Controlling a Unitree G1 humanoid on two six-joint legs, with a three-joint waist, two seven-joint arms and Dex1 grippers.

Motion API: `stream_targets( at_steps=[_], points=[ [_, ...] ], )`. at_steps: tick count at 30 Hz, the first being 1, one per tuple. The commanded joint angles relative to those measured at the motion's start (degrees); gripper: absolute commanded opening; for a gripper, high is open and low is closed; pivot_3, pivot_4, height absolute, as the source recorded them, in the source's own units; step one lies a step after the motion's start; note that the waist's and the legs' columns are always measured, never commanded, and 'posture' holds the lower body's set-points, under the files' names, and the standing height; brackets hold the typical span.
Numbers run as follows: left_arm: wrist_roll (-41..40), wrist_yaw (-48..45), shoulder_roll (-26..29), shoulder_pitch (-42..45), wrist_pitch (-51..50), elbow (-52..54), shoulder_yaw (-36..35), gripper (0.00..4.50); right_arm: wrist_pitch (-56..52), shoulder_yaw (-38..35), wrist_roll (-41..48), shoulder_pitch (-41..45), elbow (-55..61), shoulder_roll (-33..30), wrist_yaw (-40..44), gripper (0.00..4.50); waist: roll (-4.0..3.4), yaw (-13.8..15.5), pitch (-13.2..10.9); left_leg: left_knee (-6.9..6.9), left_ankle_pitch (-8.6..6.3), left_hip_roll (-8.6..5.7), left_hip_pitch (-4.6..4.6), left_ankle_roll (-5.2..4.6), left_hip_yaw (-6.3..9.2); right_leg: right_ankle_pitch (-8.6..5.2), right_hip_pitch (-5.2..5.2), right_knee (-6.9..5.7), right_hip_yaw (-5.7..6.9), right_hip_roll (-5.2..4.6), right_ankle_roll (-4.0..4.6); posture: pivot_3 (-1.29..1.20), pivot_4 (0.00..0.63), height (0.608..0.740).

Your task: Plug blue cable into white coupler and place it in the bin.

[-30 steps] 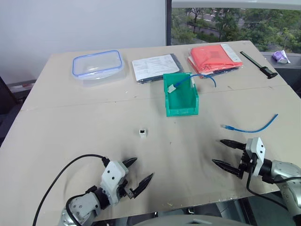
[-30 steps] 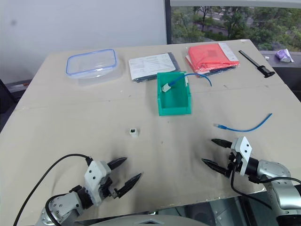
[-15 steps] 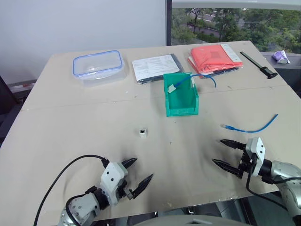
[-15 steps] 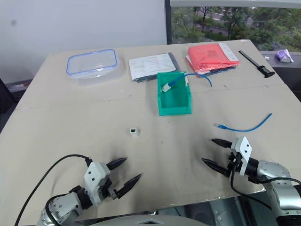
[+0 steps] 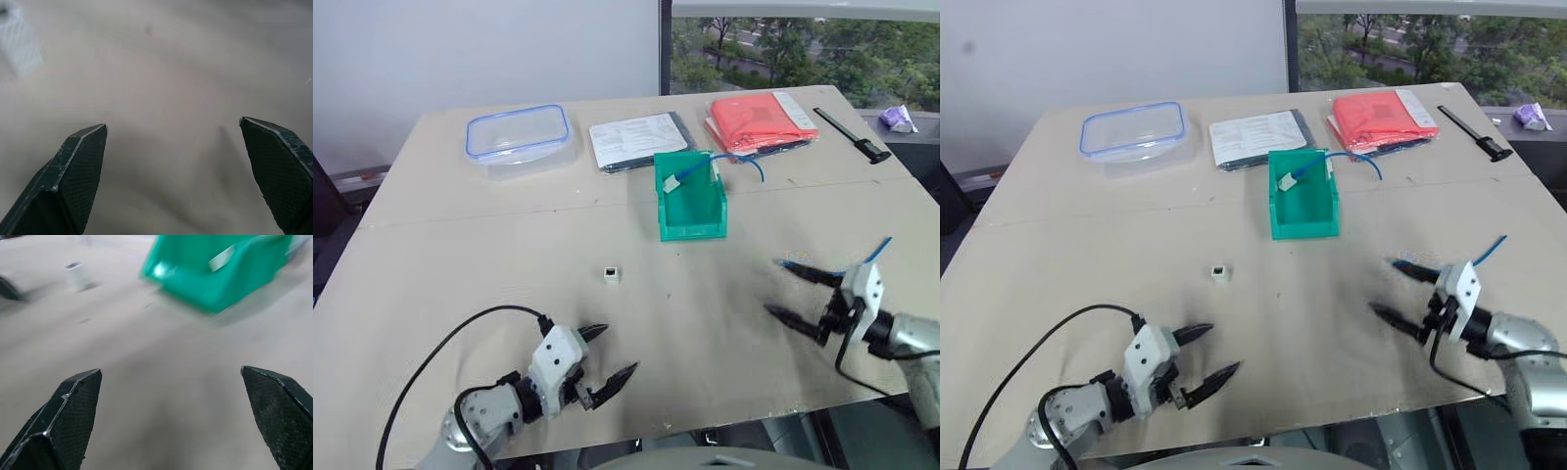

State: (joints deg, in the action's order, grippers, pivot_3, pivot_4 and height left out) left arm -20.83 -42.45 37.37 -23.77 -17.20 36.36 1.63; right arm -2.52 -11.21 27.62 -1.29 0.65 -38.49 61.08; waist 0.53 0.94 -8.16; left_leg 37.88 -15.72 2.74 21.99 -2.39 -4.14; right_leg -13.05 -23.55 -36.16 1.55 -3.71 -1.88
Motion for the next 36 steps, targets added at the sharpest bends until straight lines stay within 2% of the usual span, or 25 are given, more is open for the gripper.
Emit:
stream_targets(
  at_steps=[1,7,13,16,19,20,22,23,24,31,36],
  points=[
    [-5.32,-3.1,2.82,7.48,-6.38,4.69,1.11,4.43,0.74,-1.36,-2.11,3.72,-7.5,-4.04,2.92,4.5,0.0,0.07,0.0,0.17,0.0,-0.01,0.04,0.0,-0.01,0.0,0.0,-0.13,-0.01,0.0,0.01,0.0,0.15,0.74],
    [-6.94,-6.42,6.35,20.55,-13.47,4.88,4.92,4.43,3.89,3.88,-9.04,15.06,-23.42,-6.62,7.02,4.5,0.15,-0.75,-0.14,0.38,0.0,-0.02,-0.03,0.0,-0.08,0.01,0.02,-0.38,-0.18,0.08,0.01,0.0,0.15,0.74],
    [-8.38,-8.2,7.95,24.32,-15.3,4.83,4.34,4.43,4.37,7.09,-11.43,22.85,-31.17,-5.21,10.07,4.5,0.24,-1.44,-0.24,0.38,0.0,-0.01,-0.1,-0.01,0.0,0.04,-0.01,-0.58,-0.28,0.14,-0.07,0.0,0.15,0.74],
    [-7.63,-8.27,8.08,24.04,-13.66,4.31,3.74,4.5,4.44,7.95,-11.77,23.85,-31.91,-4.78,11.22,3.69,0.35,-1.44,-0.31,0.38,0.0,0.0,-0.09,-0.01,0.0,0.08,-0.01,-0.57,-0.3,0.13,-0.15,0.0,0.15,0.74],
    [-7.71,-7.21,6.8,24.15,-12.51,3.83,3.02,4.5,4.25,8.22,-11.77,24.14,-31.91,-4.44,11.58,2.23,0.35,-1.28,-0.33,0.4,0.0,0.0,-0.06,0.0,-0.01,0.08,-0.01,-0.56,-0.31,0.11,-0.15,0.0,0.15,0.74],
    [-7.77,-6.79,6.36,24.34,-12.33,3.79,2.9,4.5,4.15,8.28,-11.73,24.17,-31.84,-4.34,11.7,1.58,0.35,-1.27,-0.34,0.41,0.0,-0.01,-0.05,0.0,-0.03,0.07,-0.01,-0.55,-0.33,0.09,-0.14,0.0,0.15,0.74],
    [-7.63,-5.79,5.29,25.1,-12.35,3.55,3.2,4.5,4.19,8.54,-11.73,24.15,-31.58,-4.15,12.0,0.74,0.36,-1.26,-0.34,0.44,0.0,-0.01,-0.06,0.0,-0.06,0.07,-0.01,-0.55,-0.36,0.09,-0.13,0.0,0.15,0.74],
    [-7.44,-5.5,4.83,25.46,-12.33,3.37,3.46,4.5,4.28,8.7,-11.73,24.14,-31.27,-3.95,12.11,0.17,0.37,-1.27,-0.34,0.45,0.0,-0.02,-0.06,0.0,-0.07,0.07,-0.01,-0.56,-0.39,0.09,-0.13,0.0,0.15,0.74],
    [-7.31,-5.34,4.55,25.71,-12.35,3.22,3.62,4.5,4.35,8.81,-11.75,24.17,-31.07,-3.81,12.16,0.04,0.37,-1.3,-0.34,0.46,0.0,-0.02,-0.06,0.0,-0.07,0.07,-0.01,-0.56,-0.42,0.1,-0.12,0.0,0.15,0.74],
    [-6.2,-6.51,5.47,26.78,-11.55,1.72,3.44,4.5,1.81,12.48,-11.06,23.55,-19.98,-0.79,12.92,0.04,0.35,-1.74,-0.35,0.45,0.0,-0.01,-0.13,0.0,-0.07,0.1,-0.02,-0.64,-0.48,0.15,-0.19,0.0,0.15,0.74],
    [-4.59,-9.08,8.57,29.09,-10.53,-1.13,2.59,4.5,-3.77,19.98,-13.75,24.69,-9.29,3.2,11.32,0.04,0.35,-1.56,-0.36,0.43,0.0,0.06,-0.11,0.0,0.04,0.11,-0.03,-0.66,-0.36,0.23,-0.2,0.0,0.15,0.74]
  ],
)
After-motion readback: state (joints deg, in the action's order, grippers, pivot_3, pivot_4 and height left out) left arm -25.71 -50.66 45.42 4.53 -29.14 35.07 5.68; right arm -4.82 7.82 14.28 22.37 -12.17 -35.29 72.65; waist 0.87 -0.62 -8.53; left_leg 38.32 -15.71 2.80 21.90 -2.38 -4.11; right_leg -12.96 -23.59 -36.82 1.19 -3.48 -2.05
